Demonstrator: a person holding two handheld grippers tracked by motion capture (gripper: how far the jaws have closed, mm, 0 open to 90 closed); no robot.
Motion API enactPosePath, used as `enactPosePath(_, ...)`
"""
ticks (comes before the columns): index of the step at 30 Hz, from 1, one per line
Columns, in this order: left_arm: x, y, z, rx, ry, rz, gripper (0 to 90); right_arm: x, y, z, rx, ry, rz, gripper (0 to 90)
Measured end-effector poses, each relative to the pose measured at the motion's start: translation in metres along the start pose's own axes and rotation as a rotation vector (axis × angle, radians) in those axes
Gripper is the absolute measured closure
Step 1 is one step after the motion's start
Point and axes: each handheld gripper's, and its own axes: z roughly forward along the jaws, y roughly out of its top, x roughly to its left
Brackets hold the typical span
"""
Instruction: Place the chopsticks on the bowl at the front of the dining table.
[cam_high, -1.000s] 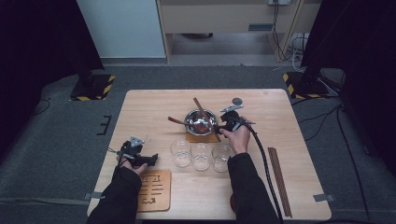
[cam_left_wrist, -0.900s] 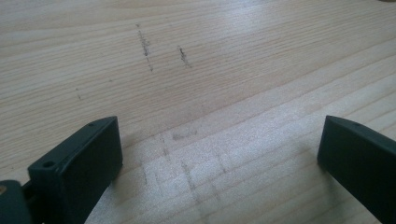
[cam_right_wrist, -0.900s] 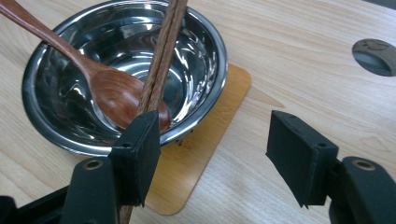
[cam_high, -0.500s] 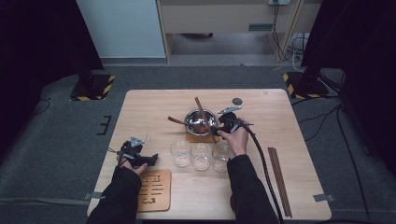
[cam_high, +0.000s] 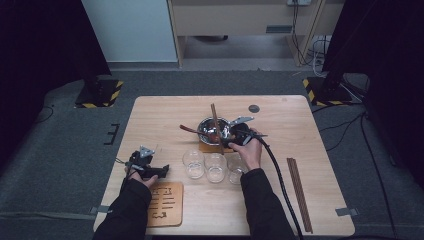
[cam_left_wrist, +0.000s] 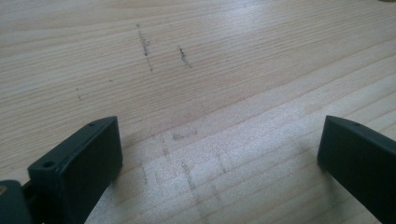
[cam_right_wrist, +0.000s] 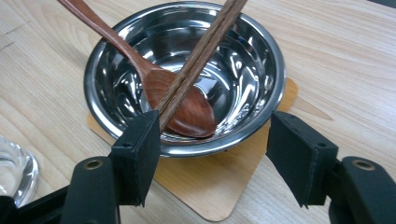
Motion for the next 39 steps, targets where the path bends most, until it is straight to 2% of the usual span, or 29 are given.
enactPosePath(15, 0.0000, 0.0000, 0.0000, 0.000, 0.000, 0.000, 0.0, 0.0032, 0.0001, 0.0017, -0.008, 0.022, -0.014, 34.3)
enactPosePath(39, 0.0000, 0.0000, 0.0000, 0.000, 0.000, 0.000, 0.0, 0.0067, 0.0061, 0.0082, -0.013, 0.020, -0.050, 33.5)
